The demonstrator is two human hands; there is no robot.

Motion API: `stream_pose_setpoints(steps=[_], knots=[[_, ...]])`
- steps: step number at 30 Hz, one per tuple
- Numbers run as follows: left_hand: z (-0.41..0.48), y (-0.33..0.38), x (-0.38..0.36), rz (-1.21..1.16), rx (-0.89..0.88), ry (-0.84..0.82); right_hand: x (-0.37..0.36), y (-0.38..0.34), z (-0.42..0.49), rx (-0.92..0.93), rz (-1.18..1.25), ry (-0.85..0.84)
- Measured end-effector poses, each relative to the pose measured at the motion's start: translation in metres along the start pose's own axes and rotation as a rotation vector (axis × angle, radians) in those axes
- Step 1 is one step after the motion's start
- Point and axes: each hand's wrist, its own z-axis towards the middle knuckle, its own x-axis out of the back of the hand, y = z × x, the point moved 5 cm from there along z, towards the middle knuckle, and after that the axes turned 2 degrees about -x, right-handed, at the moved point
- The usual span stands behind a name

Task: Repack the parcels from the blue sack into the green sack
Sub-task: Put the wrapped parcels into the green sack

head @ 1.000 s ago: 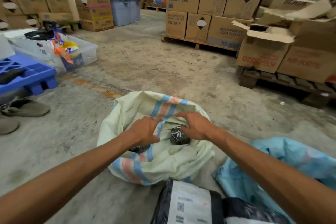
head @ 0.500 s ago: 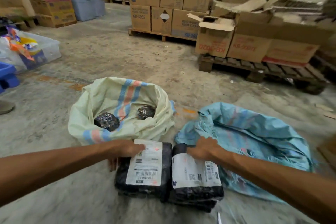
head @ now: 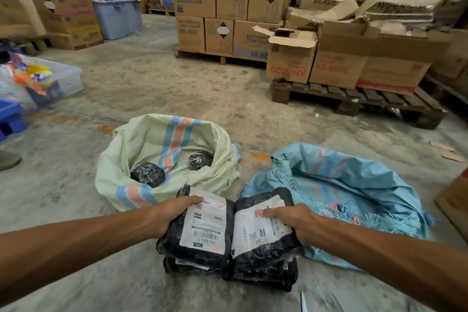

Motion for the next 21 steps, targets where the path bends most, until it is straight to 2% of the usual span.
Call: stream_pose_setpoints(steps=[3,6,8,12,15,19,21], knots=[[0.008,-0.003,0.001,-0.119,-0.068,0.022,-0.001,0.0,-0.007,0.009,0.038,-0.094],[0.001,-0.006,-0.005,-0.182,-0.037,-0.008,-0.005,0.015,-0.02,-0.12,-0.197,-0.33],[0.001,-0.006,-0.006,-0.198,-0.043,-0.041,0.001,0.02,-0.025,-0.146,-0.306,-0.376],[-0.007,0.011,-0.006,-0.165,-0.116,0.062,0.008,-0.003,-0.034,-0.038,-0.337,-0.179],[-0.014,0.035,-0.004,-0.118,-0.18,0.142,0.019,-0.046,-0.046,0.13,-0.303,-0.024],[-0.027,0.073,0.01,-0.173,-0.29,0.158,0.046,-0.115,-0.046,0.392,0.121,0.141],[-0.03,0.092,0.026,-0.29,-0.334,0.148,0.055,-0.142,-0.043,0.441,0.366,0.078]])
